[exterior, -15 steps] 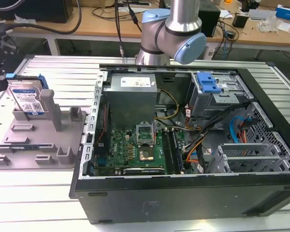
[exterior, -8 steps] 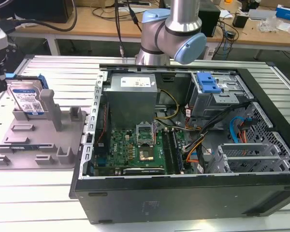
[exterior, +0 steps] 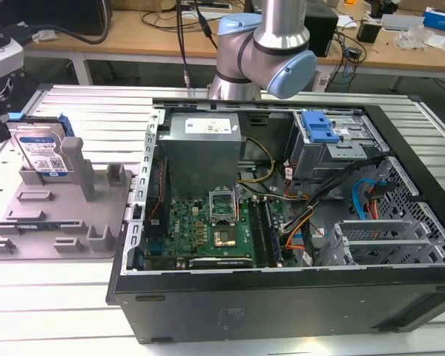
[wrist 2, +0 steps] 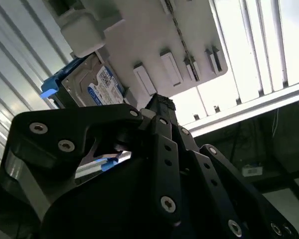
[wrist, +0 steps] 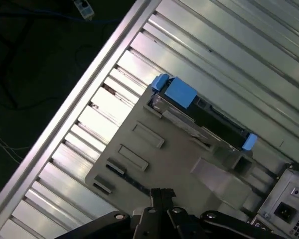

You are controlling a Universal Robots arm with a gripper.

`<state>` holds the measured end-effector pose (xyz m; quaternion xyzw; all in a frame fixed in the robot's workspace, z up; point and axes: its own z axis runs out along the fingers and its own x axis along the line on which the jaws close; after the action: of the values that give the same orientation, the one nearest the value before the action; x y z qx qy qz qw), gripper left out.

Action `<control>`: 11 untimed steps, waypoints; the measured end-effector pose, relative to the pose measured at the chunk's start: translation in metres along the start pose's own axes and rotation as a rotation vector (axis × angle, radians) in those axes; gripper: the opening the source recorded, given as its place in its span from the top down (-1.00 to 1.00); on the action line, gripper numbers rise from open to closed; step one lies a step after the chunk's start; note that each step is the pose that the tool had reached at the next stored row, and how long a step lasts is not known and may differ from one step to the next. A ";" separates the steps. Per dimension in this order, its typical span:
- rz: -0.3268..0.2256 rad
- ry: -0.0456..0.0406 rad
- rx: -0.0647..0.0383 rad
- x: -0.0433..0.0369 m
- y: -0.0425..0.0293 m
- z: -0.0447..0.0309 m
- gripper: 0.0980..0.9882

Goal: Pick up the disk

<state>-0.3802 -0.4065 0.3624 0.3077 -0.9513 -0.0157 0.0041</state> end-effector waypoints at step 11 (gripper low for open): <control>-0.281 0.0117 0.002 -0.0001 0.0000 0.0003 0.00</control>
<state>-0.3802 -0.4064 0.3621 0.4380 -0.8988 -0.0133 0.0071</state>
